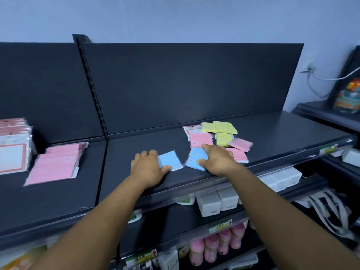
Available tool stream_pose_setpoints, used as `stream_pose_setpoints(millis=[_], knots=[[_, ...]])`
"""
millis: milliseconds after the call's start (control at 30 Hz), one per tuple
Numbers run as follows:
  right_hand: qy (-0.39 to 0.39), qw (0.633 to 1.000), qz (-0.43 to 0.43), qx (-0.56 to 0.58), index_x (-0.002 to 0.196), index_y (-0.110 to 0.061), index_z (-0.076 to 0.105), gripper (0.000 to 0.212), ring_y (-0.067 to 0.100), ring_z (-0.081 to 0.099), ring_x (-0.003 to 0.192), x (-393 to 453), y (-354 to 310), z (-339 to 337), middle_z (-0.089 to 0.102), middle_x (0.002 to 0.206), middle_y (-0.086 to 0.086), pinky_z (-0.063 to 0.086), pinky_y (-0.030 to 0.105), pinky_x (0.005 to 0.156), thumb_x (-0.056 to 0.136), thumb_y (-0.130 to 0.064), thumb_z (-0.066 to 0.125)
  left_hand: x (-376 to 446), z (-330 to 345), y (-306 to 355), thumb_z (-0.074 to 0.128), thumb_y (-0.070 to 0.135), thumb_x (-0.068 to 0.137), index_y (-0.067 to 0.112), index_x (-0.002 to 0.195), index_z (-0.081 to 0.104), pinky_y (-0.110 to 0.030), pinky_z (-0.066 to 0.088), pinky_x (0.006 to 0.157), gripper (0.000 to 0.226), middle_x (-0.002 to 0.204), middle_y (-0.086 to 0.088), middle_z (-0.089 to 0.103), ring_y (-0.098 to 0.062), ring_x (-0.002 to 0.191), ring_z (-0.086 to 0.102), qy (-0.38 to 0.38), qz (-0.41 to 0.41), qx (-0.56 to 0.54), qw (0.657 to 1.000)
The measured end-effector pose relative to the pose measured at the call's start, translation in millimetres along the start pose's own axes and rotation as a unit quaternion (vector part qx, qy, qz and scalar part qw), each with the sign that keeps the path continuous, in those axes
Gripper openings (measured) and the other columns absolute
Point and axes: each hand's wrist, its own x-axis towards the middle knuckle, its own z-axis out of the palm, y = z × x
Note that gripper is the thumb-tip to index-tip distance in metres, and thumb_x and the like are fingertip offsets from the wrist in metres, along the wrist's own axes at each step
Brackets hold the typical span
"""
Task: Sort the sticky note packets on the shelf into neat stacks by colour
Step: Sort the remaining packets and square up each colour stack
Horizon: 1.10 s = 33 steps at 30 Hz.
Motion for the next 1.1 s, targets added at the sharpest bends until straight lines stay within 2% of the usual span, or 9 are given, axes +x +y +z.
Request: stream_pose_setpoints(millis=[100, 200, 267, 367, 500, 600, 767, 1000, 1100], knots=[[0.054, 0.997, -0.002, 0.049, 0.145, -0.02, 0.037, 0.063, 0.027, 0.035, 0.132, 3, -5, -4, 0.041, 0.143, 0.008, 0.033, 0.033, 0.104, 0.088, -0.032, 0.062, -4, -4, -1, 0.065, 0.039, 0.084, 0.021, 0.116, 0.045, -0.035, 0.04, 0.088, 0.042, 0.112, -0.007, 0.056, -0.028, 0.107, 0.05, 0.027, -0.005, -0.092, 0.995], [0.11, 0.981, -0.02, 0.162, 0.119, -0.017, 0.063, 0.031, 0.023, 0.057, 0.103, 6, -15, -4, 0.063, 0.117, 0.005, 0.044, 0.028, 0.08, 0.088, -0.018, 0.06, -12, -10, -9, 0.06, 0.018, 0.09, 0.021, 0.105, 0.047, -0.03, 0.043, 0.069, 0.021, 0.093, -0.005, 0.059, -0.023, 0.082, 0.054, 0.051, -0.02, -0.211, 0.976], [0.133, 0.969, -0.051, 0.2, 0.1, -0.016, 0.068, 0.015, 0.02, 0.056, 0.088, 4, -26, -3, 0.065, 0.097, -0.002, 0.038, 0.025, 0.069, 0.089, -0.016, 0.057, -18, -15, -18, 0.058, 0.014, 0.092, 0.02, 0.113, 0.047, -0.027, 0.038, 0.063, 0.025, 0.084, 0.0, 0.053, -0.017, 0.072, 0.051, 0.077, -0.031, -0.234, 0.969], [0.149, 0.96, -0.078, 0.226, 0.094, -0.018, 0.066, 0.01, 0.017, 0.054, 0.084, 0, -51, 1, 0.062, 0.089, -0.004, 0.034, 0.024, 0.067, 0.09, -0.018, 0.057, -25, -24, -38, 0.06, 0.015, 0.091, 0.014, 0.122, 0.048, -0.023, 0.037, 0.067, 0.033, 0.088, -0.001, 0.055, -0.016, 0.076, 0.051, 0.106, -0.066, -0.249, 0.96], [0.146, 0.948, -0.093, 0.267, 0.093, -0.02, 0.061, 0.008, 0.017, 0.057, 0.084, -8, -95, 11, 0.062, 0.087, -0.006, 0.037, 0.026, 0.064, 0.088, -0.016, 0.056, -38, -39, -79, 0.063, 0.014, 0.087, 0.013, 0.107, 0.058, -0.023, 0.038, 0.072, 0.021, 0.098, -0.005, 0.067, -0.021, 0.088, 0.058, 0.151, -0.11, -0.256, 0.948], [0.141, 0.942, -0.108, 0.284, 0.088, -0.022, 0.058, 0.008, 0.016, 0.056, 0.077, -20, -134, 19, 0.063, 0.083, -0.007, 0.037, 0.02, 0.053, 0.086, -0.015, 0.054, -56, -55, -115, 0.064, 0.013, 0.086, 0.013, 0.106, 0.06, -0.023, 0.037, 0.072, 0.021, 0.093, -0.002, 0.065, -0.02, 0.087, 0.058, 0.18, -0.127, -0.265, 0.939], [0.113, 0.928, -0.138, 0.326, 0.085, -0.021, 0.059, 0.011, 0.015, 0.058, 0.076, -46, -210, 41, 0.069, 0.087, -0.006, 0.038, 0.022, 0.053, 0.085, -0.012, 0.054, -97, -86, -183, 0.064, 0.016, 0.087, 0.018, 0.105, 0.059, -0.023, 0.036, 0.064, 0.019, 0.083, -0.002, 0.063, -0.019, 0.074, 0.057, 0.214, -0.158, -0.269, 0.925], [0.092, 0.914, -0.173, 0.354, 0.083, -0.02, 0.058, 0.009, 0.016, 0.058, 0.077, -85, -319, 74, 0.065, 0.084, -0.004, 0.038, 0.025, 0.057, 0.085, -0.011, 0.059, -156, -124, -279, 0.064, 0.016, 0.088, 0.016, 0.108, 0.059, -0.022, 0.041, 0.069, 0.021, 0.095, -0.001, 0.066, -0.016, 0.083, 0.06, 0.244, -0.2, -0.281, 0.906], [0.082, 0.91, -0.185, 0.362, 0.085, -0.02, 0.058, 0.009, 0.016, 0.056, 0.079, -103, -366, 91, 0.061, 0.085, -0.005, 0.035, 0.023, 0.059, 0.086, -0.011, 0.06, -182, -139, -320, 0.064, 0.016, 0.088, 0.017, 0.109, 0.06, -0.027, 0.049, 0.072, 0.021, 0.096, -0.003, 0.068, -0.018, 0.085, 0.063, 0.261, -0.211, -0.281, 0.899]])
